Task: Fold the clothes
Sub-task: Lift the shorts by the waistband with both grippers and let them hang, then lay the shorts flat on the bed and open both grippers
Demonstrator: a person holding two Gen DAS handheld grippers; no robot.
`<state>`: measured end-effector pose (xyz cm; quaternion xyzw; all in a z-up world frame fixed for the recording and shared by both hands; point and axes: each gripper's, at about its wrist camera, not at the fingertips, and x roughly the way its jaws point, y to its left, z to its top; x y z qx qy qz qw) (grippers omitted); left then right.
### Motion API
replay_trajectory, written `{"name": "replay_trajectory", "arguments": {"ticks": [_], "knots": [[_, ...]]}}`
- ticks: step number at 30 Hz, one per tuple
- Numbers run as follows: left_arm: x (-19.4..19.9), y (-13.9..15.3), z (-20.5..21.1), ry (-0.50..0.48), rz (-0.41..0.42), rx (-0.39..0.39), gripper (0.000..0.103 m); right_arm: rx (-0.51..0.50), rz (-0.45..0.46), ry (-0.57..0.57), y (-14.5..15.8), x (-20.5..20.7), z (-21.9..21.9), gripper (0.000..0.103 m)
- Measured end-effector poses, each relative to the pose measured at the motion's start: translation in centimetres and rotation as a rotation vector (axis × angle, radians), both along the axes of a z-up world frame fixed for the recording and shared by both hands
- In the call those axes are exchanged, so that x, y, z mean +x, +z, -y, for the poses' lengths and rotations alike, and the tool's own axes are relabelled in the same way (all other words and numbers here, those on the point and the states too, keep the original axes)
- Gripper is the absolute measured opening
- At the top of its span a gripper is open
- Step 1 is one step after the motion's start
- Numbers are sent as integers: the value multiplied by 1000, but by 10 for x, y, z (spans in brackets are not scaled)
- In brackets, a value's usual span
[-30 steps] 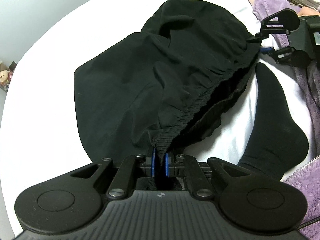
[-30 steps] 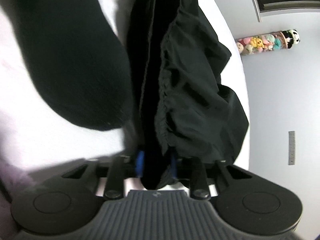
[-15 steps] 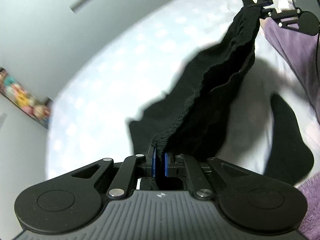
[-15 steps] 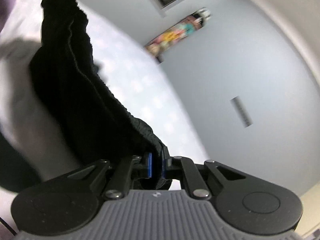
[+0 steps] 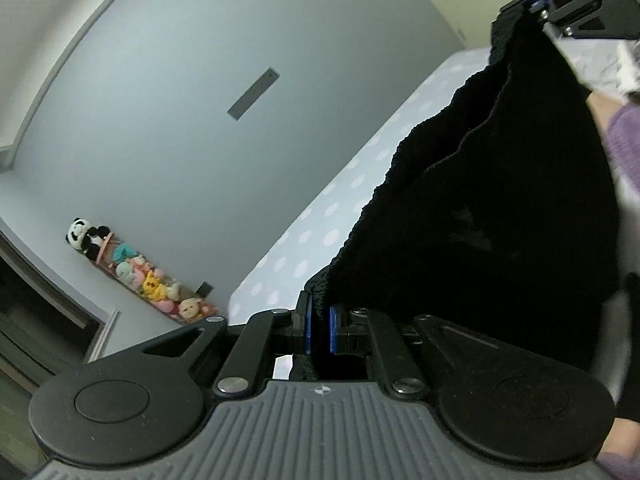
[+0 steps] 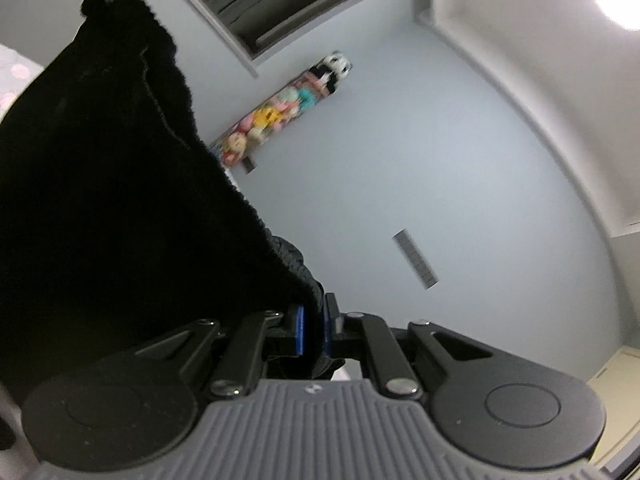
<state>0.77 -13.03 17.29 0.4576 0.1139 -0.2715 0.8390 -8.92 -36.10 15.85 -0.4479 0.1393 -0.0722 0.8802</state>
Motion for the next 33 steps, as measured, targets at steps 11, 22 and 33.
{"name": "replay_trajectory", "arguments": {"ticks": [11, 22, 33], "knots": [[116, 7, 55, 105, 140, 80, 6, -18, 12, -136, 1, 138, 36, 10], [89, -34, 45, -22, 115, 103, 6, 18, -49, -102, -16, 115, 58, 10], [43, -260, 33, -86, -330, 234, 6, 204, -554, -129, -233, 58, 77, 10]]}}
